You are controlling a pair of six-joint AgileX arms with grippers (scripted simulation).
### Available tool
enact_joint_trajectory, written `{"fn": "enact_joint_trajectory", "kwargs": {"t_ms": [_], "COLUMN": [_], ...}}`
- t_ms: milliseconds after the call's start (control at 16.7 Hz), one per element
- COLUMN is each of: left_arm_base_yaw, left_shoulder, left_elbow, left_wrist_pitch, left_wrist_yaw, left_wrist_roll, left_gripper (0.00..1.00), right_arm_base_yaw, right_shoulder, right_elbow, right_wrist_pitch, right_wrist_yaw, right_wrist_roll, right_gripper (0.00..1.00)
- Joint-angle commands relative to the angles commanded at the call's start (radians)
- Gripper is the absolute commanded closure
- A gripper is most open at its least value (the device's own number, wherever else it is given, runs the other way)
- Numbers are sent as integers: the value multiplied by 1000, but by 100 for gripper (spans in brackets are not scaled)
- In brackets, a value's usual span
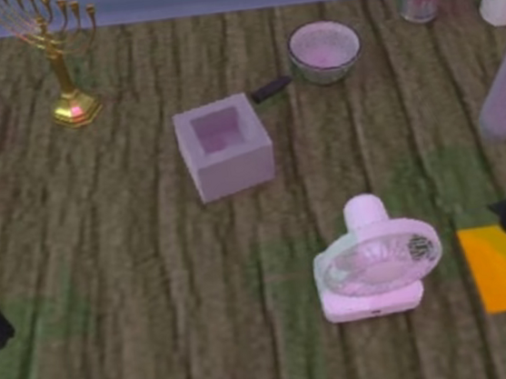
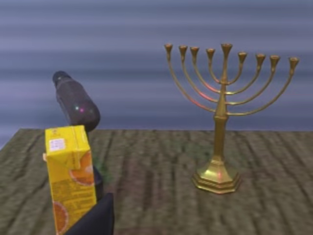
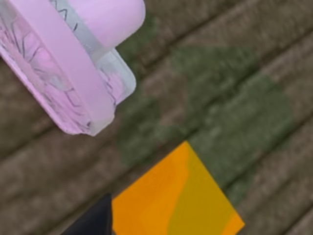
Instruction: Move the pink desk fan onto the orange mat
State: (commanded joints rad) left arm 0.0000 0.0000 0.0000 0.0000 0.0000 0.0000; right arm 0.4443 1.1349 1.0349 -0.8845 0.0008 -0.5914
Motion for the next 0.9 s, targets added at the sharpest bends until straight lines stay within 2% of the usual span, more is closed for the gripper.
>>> {"fn": "enact_joint_trajectory", "kwargs": {"t_ms": [240,480,660,900], "left_arm_base_yaw": [0,0,0,0], "left_shoulder": [0,0,0,0], "left_elbow": [0,0,0,0], "left_wrist_pitch": [0,0,0,0], "left_wrist_yaw": [0,0,0,0], "left_wrist_roll": [0,0,0,0], "left_gripper": [0,0,0,0], "right_arm_base_yaw": [129,223,259,263], "right_shoulder": [361,609,700,711], "right_elbow": [323,552,634,643], "right_wrist_pitch": [-256,-440,-511,-519], "right_wrist_yaw": [0,0,-1,-1], "right_wrist_roll": [-170,-294,-342,-348], "right_gripper": [0,0,0,0]}}
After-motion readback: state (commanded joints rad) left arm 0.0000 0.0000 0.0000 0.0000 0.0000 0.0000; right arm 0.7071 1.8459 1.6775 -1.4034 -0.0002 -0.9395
